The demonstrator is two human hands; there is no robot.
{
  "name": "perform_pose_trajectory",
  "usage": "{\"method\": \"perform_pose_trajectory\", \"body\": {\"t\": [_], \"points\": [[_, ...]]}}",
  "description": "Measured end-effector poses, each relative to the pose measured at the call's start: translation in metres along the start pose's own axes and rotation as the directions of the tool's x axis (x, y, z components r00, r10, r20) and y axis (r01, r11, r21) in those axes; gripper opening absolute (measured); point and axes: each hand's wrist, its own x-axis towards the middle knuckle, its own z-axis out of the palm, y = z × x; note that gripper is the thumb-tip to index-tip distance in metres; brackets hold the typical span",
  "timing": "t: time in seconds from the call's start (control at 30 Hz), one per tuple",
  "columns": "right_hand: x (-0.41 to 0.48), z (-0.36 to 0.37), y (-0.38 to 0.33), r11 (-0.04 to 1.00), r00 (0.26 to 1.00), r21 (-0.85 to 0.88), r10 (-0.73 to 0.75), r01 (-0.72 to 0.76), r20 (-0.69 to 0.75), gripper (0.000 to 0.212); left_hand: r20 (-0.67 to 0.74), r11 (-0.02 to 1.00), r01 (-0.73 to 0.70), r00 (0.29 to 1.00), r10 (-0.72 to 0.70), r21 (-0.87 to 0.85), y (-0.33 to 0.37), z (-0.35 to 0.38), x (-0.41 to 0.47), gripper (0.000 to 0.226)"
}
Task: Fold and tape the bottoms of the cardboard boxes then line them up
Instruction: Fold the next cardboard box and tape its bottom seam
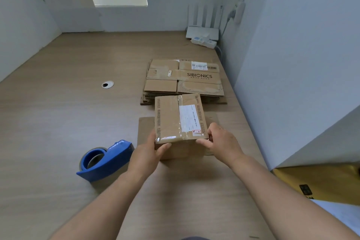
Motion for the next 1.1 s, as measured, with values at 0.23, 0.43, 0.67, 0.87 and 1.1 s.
{"method": "perform_pose_trajectory", "body": {"t": [0.23, 0.43, 0.67, 0.87, 1.1], "points": [[-0.003, 0.012, 0.025, 0.922, 0.997, 0.388, 0.026, 0.004, -0.073, 0.006, 0.107, 0.845, 0.056, 0.994, 0.001, -0.531, -0.02, 0.001, -0.004, 0.041], [-0.008, 0.026, 0.014, 0.947, 0.985, 0.318, 0.092, -0.041, -0.146, 0.013, -0.21, 0.932, 0.085, 0.963, -0.167, -0.353, -0.003, 0.015, -0.014, 0.027], [0.002, -0.012, 0.032, 0.929, 0.989, 0.366, -0.011, -0.044, 0.147, 0.019, 0.023, 0.999, -0.003, 1.0, 0.004, -0.041, -0.016, -0.008, -0.002, 0.029], [0.015, -0.008, 0.027, 0.966, 0.988, 0.259, -0.059, 0.019, 0.146, 0.032, 0.046, 0.926, 0.116, 0.993, -0.106, -0.359, -0.021, -0.008, 0.01, 0.018], [0.02, -0.009, 0.027, 0.965, 0.991, 0.263, -0.025, -0.011, 0.135, 0.032, 0.091, 0.799, 0.206, 0.978, -0.188, -0.565, -0.021, -0.007, 0.014, 0.008]]}}
